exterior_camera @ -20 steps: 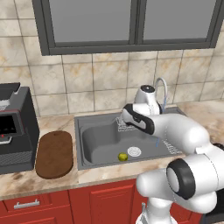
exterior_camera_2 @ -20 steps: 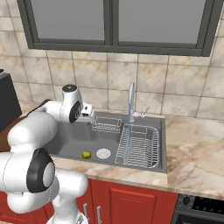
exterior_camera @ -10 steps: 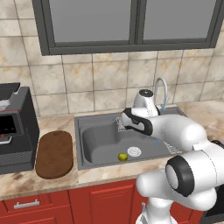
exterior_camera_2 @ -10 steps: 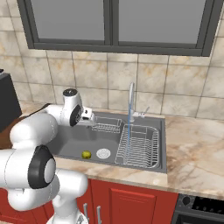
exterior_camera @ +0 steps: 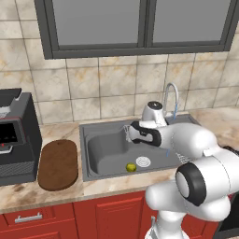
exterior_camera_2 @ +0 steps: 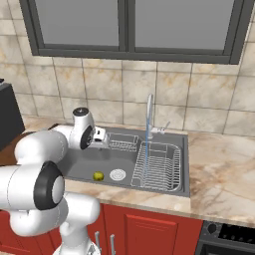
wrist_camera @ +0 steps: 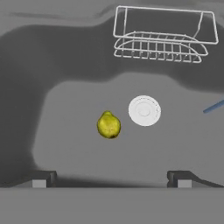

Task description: Pick the pear from the sink and place it on the cutting board to airdry. Then turn off the sink faucet.

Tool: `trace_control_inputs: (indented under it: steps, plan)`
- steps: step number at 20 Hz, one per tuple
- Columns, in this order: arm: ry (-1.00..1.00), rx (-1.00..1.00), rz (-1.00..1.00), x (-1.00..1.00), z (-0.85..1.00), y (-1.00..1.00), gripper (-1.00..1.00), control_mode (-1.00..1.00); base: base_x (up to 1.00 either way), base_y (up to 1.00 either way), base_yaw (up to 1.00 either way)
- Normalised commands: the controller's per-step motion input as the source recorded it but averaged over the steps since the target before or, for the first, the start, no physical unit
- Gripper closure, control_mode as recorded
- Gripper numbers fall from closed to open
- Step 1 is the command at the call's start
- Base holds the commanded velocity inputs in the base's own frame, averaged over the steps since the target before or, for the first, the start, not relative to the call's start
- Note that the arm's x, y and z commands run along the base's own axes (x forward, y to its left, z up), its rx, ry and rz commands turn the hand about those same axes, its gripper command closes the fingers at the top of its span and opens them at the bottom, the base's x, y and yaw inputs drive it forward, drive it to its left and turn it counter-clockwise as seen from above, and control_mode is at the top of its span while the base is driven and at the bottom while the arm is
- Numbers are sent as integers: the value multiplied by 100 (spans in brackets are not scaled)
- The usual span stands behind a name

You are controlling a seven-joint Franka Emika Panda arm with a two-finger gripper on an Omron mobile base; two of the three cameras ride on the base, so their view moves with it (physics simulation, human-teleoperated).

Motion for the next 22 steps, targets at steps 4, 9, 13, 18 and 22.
trace_control_inputs:
  steps: [4,9,13,18,22]
  plan:
    - [0,0,0,7,-21,2,-100,-100,0,0,0]
    - [0,0,0,9,-21,5,-100,-100,0,0,0]
    - [0,0,0,8,-20,1,-100,-100,0,0,0]
    - [0,0,0,5,-19,0,-100,-100,0,0,0]
    - [0,0,0,1,-21,0,-100,-100,0,0,0]
